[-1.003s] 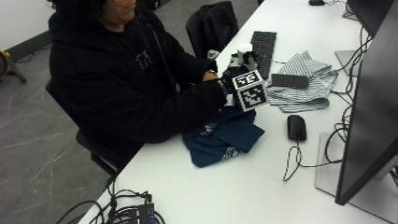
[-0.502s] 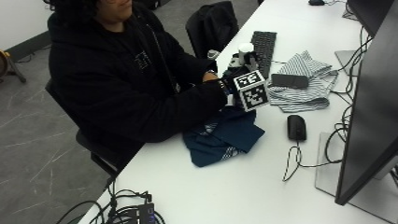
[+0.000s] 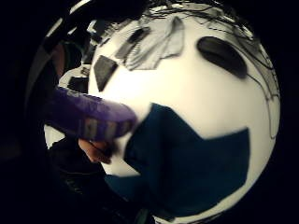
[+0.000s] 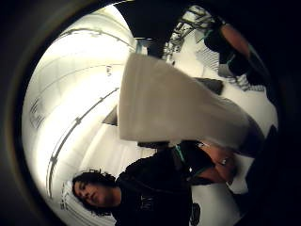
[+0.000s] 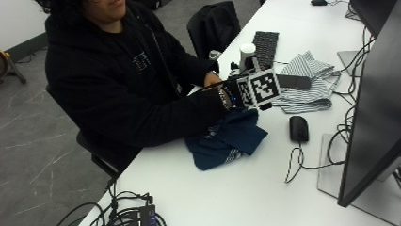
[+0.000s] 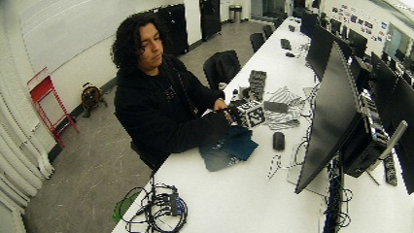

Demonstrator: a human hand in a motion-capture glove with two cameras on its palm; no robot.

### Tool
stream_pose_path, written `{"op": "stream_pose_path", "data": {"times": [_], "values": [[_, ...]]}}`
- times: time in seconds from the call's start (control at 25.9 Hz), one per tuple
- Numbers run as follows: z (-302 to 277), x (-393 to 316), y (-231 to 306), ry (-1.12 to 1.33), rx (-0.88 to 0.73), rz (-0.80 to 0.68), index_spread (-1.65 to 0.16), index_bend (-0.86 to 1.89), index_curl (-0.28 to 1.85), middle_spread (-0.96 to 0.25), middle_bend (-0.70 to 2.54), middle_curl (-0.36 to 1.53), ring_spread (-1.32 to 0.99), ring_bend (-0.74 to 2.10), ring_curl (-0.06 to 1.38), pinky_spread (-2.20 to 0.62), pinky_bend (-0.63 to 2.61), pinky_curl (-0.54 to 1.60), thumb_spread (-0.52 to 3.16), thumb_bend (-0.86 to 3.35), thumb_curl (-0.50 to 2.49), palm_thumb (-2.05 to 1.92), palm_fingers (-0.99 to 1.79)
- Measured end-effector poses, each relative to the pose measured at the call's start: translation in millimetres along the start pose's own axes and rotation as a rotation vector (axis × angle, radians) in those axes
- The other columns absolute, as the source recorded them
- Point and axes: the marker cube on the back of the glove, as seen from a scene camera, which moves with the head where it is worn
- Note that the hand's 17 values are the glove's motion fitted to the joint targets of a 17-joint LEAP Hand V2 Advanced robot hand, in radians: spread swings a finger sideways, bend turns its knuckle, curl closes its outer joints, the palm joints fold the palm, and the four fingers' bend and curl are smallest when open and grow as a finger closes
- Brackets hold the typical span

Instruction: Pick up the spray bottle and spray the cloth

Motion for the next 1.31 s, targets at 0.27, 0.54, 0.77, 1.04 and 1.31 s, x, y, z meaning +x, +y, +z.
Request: {"op": "stream_pose_path", "data": {"times": [0.27, 0.54, 0.77, 1.04, 1.31], "values": [[-87, 37, 23, 0.445, 0.053, 0.310, -0.39, 0.08, 0.34, -0.14, 0.26, 0.40, -0.16, 0.37, 0.40, 0.04, 0.44, 0.40, 0.76, -0.09, 0.55, 0.57, 0.42], [-123, 12, 97, 0.684, 0.046, 0.522, -0.40, 0.16, 0.32, -0.12, 0.20, 0.37, -0.11, 0.26, 0.34, 0.15, 0.40, 0.37, 0.85, -0.05, 0.49, 0.53, 0.31], [-139, -15, 129, 0.718, 0.039, 0.605, -0.42, 0.17, 0.32, -0.10, 0.17, 0.35, -0.08, 0.22, 0.32, 0.19, 0.39, 0.35, 0.90, -0.04, 0.45, 0.51, 0.30], [-139, -38, 147, 0.761, 0.024, 0.635, -0.42, 0.16, 0.31, -0.08, 0.16, 0.33, -0.06, 0.21, 0.31, 0.20, 0.38, 0.35, 0.94, -0.03, 0.42, 0.50, 0.28], [-132, -38, 144, 0.757, -0.039, 0.622, -0.43, 0.17, 0.31, -0.07, 0.18, 0.32, -0.05, 0.21, 0.31, 0.21, 0.37, 0.34, 0.97, -0.03, 0.39, 0.50, 0.30]]}}
